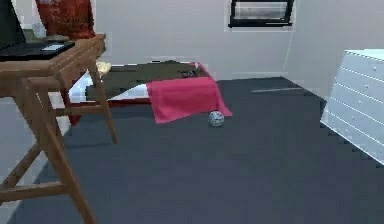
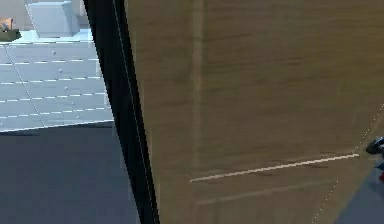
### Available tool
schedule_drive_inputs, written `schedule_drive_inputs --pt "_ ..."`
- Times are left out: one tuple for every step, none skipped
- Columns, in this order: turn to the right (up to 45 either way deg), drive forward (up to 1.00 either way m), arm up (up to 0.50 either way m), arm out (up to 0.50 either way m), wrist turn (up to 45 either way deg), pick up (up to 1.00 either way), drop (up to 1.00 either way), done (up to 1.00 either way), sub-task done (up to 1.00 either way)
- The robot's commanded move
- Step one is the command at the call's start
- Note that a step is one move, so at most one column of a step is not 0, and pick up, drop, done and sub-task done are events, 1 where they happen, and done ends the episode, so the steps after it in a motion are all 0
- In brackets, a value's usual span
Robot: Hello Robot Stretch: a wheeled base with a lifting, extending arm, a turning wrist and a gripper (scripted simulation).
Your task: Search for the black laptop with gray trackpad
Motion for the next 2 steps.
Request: schedule_drive_inputs --pt "-9.0 0.0 0.0 0.0 0.0 0.0 0.0 0.0 0.0" --pt "0.0 0.25 0.0 0.0 0.0 0.0 0.0 0.0 0.0"
